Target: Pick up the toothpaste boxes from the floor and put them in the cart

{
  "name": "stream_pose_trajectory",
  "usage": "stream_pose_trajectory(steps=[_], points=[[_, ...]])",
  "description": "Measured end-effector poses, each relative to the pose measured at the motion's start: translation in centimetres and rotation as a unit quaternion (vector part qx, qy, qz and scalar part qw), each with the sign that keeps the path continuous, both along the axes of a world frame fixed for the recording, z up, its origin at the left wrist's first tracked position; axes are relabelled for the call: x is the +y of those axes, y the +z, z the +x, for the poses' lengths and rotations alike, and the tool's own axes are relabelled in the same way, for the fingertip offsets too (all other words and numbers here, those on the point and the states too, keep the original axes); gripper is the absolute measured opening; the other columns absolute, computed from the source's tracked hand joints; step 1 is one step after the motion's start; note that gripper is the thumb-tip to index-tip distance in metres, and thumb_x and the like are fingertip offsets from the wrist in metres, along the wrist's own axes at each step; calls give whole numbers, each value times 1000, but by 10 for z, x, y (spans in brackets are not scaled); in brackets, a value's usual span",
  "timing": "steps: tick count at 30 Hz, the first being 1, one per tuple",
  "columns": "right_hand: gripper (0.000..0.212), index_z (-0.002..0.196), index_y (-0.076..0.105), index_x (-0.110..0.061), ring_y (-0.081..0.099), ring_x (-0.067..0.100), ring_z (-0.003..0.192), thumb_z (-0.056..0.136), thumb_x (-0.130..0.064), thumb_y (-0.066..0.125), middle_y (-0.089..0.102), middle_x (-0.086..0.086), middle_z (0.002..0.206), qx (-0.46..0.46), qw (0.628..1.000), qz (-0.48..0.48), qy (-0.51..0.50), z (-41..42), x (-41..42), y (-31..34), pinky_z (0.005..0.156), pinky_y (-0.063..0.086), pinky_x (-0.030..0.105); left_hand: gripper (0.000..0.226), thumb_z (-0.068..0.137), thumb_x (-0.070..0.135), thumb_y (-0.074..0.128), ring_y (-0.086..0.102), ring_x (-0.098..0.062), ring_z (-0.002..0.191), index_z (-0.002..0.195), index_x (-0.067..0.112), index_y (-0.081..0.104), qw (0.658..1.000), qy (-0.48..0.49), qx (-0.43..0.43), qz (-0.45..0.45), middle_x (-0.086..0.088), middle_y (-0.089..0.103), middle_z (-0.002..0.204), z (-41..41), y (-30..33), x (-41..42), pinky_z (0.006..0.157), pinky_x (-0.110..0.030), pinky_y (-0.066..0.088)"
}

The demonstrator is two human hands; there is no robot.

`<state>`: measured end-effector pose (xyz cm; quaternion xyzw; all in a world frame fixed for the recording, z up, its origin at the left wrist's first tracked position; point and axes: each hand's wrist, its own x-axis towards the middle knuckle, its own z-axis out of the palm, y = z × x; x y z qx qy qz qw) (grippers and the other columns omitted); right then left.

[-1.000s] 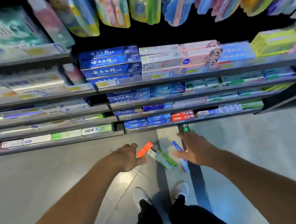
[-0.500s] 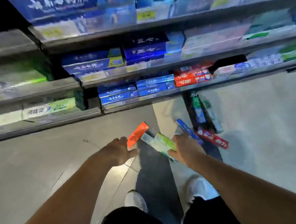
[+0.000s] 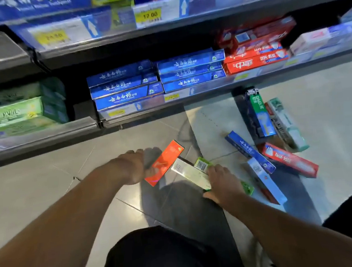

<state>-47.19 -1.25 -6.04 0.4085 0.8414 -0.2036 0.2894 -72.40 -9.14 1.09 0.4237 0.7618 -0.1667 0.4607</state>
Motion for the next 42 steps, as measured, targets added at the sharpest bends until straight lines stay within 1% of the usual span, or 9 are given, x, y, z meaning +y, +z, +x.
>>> stream_pose_trajectory(steps=[8,12,15,20,24,29,34,38,42], points=[[61,132,36,-14,59,22,111,87,-39,70,50,7,128,-32,991,85,97,-11,-12,-12,84,53,32,91,92,64,50,35,-30,142,158,17,9,1000,15,-7,-21,-12,28,158,-5,-24,-9,114,-38,33],[74,130,38,-13,61,26,112,76,-43,79,55,7,125,-25,998,-56,-21,-9,9,1,87,52,37,92,83,72,54,42,-33,135,153,23,20,999,-12,3,-31,-11,39,150,-3,-37,-2,109,-43,39],[64,118,42,-15,63,21,98,75,-42,81,62,3,112,-12,984,-150,-99,-5,32,27,81,52,34,97,57,83,50,49,-33,123,138,35,32,999,-45,-3,6,-6,49,139,3,-55,11,102,-48,44],[55,106,43,-16,62,14,77,74,-31,85,58,-2,91,36,964,-178,-193,1,69,54,53,50,26,106,70,73,69,43,-30,131,149,19,25,998,-29,55,17,-7,44,142,35,-78,26,104,-46,38],[64,110,44,-18,58,13,80,68,-38,88,57,-6,89,24,973,-135,-185,14,82,57,68,52,33,102,69,71,72,49,-31,125,139,10,32,996,1,82,41,-10,47,134,50,-103,29,97,-43,44],[62,99,46,-22,65,20,88,62,-42,91,64,2,100,19,971,-127,-200,35,89,50,76,60,42,64,88,47,64,57,-33,117,132,8,38,984,28,133,112,-13,52,130,58,-122,22,91,-40,49],[61,98,45,-16,67,24,86,66,-42,89,62,7,99,10,968,-141,-206,27,94,64,70,60,43,67,83,43,75,59,-28,112,131,8,43,977,163,-83,105,-10,57,125,39,-88,29,82,-29,45],[62,106,46,-14,59,19,85,70,-43,86,57,3,95,27,966,-146,-212,16,87,107,59,44,29,46,87,29,75,67,-23,101,121,15,48,903,342,-221,137,-6,65,115,28,-20,26,80,-41,59],[60,107,46,-12,54,16,80,71,-42,85,50,-2,86,46,958,-161,-232,14,76,181,54,38,28,42,89,24,72,69,-21,98,124,14,50,864,406,-260,148,-7,67,114,29,67,9,74,-39,60]])
